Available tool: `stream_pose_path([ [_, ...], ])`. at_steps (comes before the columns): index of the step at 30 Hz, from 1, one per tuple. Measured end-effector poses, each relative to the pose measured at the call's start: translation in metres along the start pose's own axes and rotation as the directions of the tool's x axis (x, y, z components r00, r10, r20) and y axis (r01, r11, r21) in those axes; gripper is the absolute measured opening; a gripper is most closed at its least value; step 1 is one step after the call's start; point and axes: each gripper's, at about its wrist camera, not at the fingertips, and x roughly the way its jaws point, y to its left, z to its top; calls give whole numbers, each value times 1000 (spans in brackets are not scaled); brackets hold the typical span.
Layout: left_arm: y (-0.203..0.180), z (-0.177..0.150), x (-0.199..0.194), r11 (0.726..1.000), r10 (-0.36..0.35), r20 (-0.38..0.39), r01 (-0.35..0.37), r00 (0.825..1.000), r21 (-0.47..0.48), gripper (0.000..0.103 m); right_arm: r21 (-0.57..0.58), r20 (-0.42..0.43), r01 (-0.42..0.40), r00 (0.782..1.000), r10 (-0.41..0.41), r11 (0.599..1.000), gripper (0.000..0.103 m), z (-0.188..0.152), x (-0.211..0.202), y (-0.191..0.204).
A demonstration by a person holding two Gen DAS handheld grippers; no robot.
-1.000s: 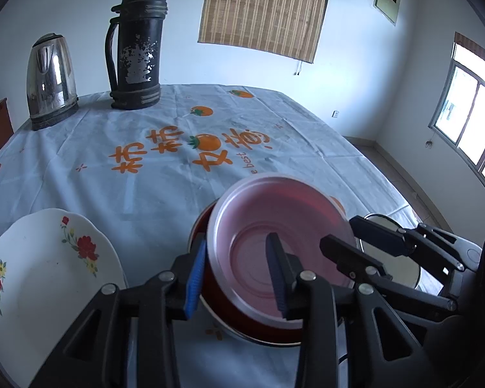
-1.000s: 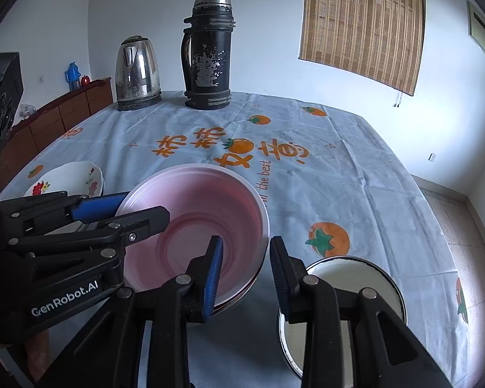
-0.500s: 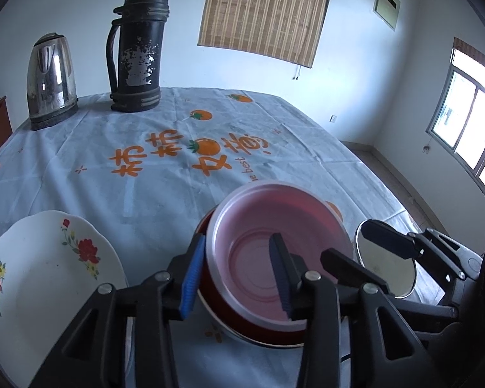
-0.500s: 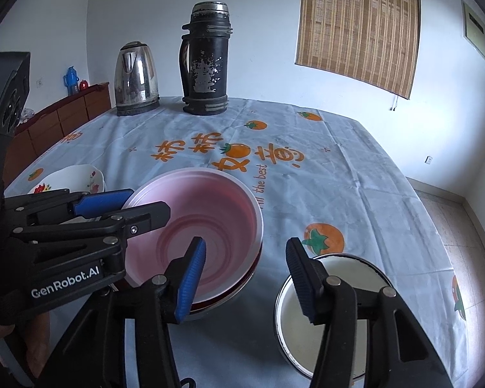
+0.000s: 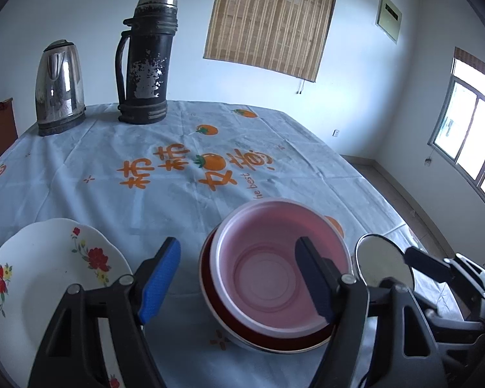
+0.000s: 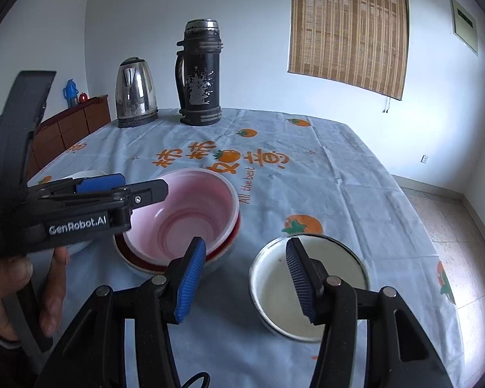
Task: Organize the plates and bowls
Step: 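Move the right tool to the white enamel bowl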
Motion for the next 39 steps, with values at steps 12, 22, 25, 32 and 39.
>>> stream_pose_path([
  [12,-25,-6,-13,997,-41,71,36,997,69,73,108,-25,95,995,-93,990,54,-30,-16,-65],
  [22,-47,-15,-10,985,-20,77,6,997,173,71,153,-48,93,995,-87,984,54,-39,-5,-84],
  [25,-47,-16,-9,986,-28,74,16,997,164,71,174,-56,89,995,-80,981,54,-41,1,-90],
  [32,-49,-19,-3,987,3,59,-12,998,159,71,164,-36,70,997,-65,984,54,-36,2,-87],
  [39,-44,-14,-9,988,59,100,-73,993,137,72,161,5,42,999,-43,986,54,-17,2,-80],
])
